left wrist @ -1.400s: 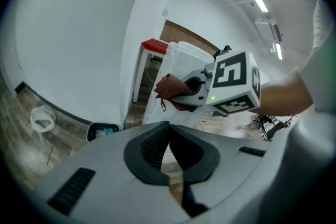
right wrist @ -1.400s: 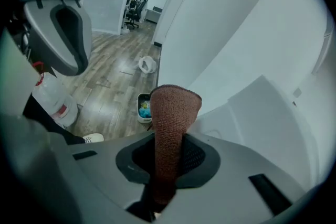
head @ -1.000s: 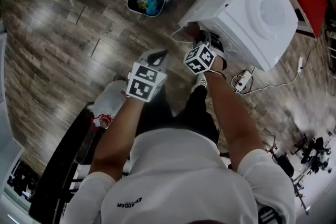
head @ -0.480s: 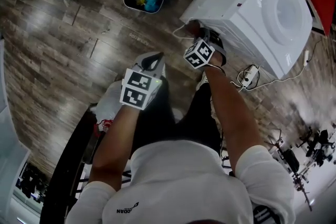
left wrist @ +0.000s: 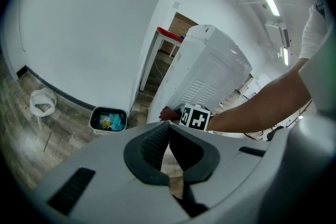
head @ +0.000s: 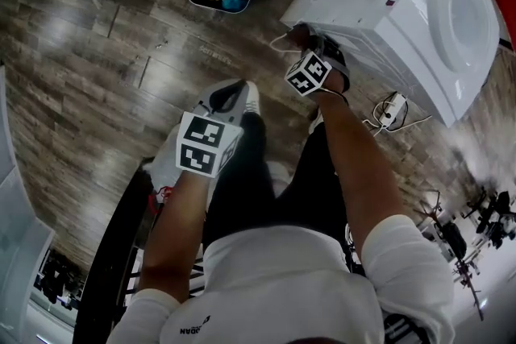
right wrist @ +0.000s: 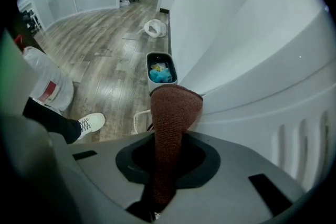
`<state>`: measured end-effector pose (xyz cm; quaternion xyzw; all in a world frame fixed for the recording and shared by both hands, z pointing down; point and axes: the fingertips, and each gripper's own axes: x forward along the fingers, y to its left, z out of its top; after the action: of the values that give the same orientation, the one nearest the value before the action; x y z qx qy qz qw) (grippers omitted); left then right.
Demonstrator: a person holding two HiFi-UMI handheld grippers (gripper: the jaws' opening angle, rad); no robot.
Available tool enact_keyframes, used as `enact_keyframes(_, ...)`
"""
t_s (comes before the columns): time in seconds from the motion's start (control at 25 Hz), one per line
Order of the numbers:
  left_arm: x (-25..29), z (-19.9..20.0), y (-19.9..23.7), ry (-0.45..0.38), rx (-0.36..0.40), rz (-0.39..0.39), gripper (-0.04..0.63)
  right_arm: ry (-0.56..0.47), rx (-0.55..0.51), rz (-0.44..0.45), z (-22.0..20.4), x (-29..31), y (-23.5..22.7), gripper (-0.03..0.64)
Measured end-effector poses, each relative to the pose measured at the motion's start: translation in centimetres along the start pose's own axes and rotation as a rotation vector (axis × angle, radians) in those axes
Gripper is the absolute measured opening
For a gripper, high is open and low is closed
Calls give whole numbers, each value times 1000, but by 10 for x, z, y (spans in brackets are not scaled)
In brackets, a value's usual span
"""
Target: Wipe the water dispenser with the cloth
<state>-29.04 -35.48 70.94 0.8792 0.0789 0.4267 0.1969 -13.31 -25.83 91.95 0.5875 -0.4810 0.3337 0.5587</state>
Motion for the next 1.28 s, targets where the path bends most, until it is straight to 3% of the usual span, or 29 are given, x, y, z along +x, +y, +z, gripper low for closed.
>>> enact_keyframes(0.56,-1,-20,0,28,16,-10,-11,70,-44,66,-11,47,20,54)
enact_keyframes(0.96,-20,13,-8,-35,26,-38,-11,10,-46,15,-1,-31,10,54)
enact_keyframes(1.08,-33,20,-14,-44,13,-47,-11,-47,39,32,-3,-77,23,54)
enact_keyframes(1.28,-46,37,-24,-69,30,-44,-11,-254,338,115,6,-166,33,54)
